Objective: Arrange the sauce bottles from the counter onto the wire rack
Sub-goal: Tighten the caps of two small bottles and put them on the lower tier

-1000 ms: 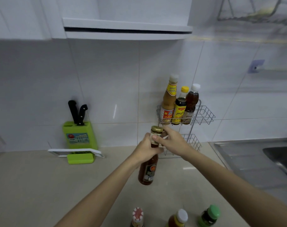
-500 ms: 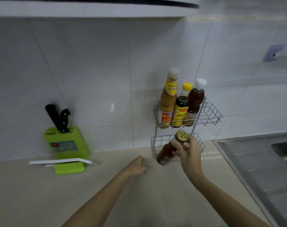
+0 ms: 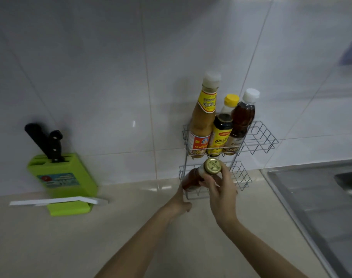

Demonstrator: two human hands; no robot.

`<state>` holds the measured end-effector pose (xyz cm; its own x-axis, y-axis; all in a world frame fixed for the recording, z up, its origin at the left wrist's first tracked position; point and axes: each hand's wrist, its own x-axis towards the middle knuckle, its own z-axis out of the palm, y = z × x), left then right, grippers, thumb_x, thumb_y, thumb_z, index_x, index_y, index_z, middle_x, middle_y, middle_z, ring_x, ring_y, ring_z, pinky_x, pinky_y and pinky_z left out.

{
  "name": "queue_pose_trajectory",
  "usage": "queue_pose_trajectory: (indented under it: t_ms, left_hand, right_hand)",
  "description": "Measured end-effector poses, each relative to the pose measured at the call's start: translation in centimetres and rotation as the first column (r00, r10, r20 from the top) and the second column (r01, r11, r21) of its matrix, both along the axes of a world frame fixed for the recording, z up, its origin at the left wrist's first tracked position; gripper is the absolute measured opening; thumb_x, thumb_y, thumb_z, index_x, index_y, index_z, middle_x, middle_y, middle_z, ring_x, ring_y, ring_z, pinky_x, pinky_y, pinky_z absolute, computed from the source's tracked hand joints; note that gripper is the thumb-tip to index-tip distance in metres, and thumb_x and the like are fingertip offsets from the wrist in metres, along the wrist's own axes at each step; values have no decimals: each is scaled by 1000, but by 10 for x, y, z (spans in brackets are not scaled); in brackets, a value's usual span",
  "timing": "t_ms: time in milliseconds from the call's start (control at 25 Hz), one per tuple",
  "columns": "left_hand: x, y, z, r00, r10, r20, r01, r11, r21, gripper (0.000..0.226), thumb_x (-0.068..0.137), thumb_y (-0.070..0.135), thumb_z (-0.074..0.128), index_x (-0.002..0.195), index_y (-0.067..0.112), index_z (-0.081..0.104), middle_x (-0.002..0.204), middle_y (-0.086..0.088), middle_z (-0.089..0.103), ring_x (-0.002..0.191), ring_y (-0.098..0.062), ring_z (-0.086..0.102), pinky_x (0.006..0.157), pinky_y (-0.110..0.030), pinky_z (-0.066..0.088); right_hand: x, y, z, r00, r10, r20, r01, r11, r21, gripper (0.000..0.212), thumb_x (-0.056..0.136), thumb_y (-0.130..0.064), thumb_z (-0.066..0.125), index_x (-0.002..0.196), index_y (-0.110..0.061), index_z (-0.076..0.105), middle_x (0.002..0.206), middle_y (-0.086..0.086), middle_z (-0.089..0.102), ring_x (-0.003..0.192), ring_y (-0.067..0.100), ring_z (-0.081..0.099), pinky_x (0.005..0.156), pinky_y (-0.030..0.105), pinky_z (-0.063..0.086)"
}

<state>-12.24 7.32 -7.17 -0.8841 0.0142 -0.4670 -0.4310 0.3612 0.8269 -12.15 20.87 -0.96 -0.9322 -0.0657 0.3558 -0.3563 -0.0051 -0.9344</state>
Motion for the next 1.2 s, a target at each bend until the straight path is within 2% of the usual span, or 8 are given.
queue_pose_trajectory:
  t_ms: [160,280,600,760,920,1000,1120,1200]
  left_hand:
    - [5,-4,3,1000,10,7,-10,996,86,91,80,-5,52,154,22,6,157,-5,24,133,-17,32,68,-11,42]
    - [8,-4,4,1000,10,-8,-8,993,121,92,78,-5,52,154,26,9,157,-2,25,134,-17,30,79,-18,42]
    - [5,-7,9,999,-41,-11,42,989,143,100,73,-6,50,153,35,7,155,5,27,132,-12,31,97,-30,42]
    - [4,-8,11,999,-50,7,48,988,144,99,75,-6,50,153,35,4,158,4,24,121,-9,33,93,-29,41]
    - [5,-6,9,998,-55,19,52,989,136,99,77,-7,49,153,35,2,158,3,24,114,-13,37,90,-30,41]
    - [3,-6,8,998,-62,23,58,991,124,99,77,-7,49,153,34,3,157,2,25,111,-13,38,86,-27,41]
    - [2,-7,7,996,-83,16,82,993,88,96,76,-7,48,153,31,5,155,-1,29,111,-13,39,87,-27,41]
    - [3,-7,9,995,-91,28,89,995,51,93,77,-5,49,153,30,7,154,-3,30,116,-16,40,90,-28,40]
  right_hand:
    - [-10,1,-10,998,-62,-7,62,998,-9,35,90,-29,61,124,-27,53,116,-15,63,114,11,61,92,22,52]
    - [-19,-2,-18,997,-61,37,62,998,-17,33,88,-24,63,120,-23,54,113,-9,64,110,12,63,92,27,53]
    - [-52,-14,-29,992,-123,41,95,907,410,34,88,-24,66,118,-14,54,113,5,64,105,21,62,88,46,54]
    - [-59,-25,-25,986,-156,-52,156,795,586,39,87,-35,65,115,-11,54,112,9,61,100,25,62,79,37,53]
    - [-63,-24,-26,987,-145,-67,156,787,596,38,85,-35,68,110,-8,58,108,11,65,96,26,65,75,30,49]
    - [-65,-22,-26,991,-134,-17,120,814,568,38,82,-34,71,108,-8,61,106,11,68,96,25,66,74,30,54]
    - [-67,-17,-26,988,-128,90,57,831,553,42,77,-36,77,106,-9,65,104,8,72,92,14,63,65,11,45]
    - [-68,-11,-27,986,-86,140,-10,818,575,51,76,-36,78,115,-7,63,112,8,70,99,15,62,75,18,49]
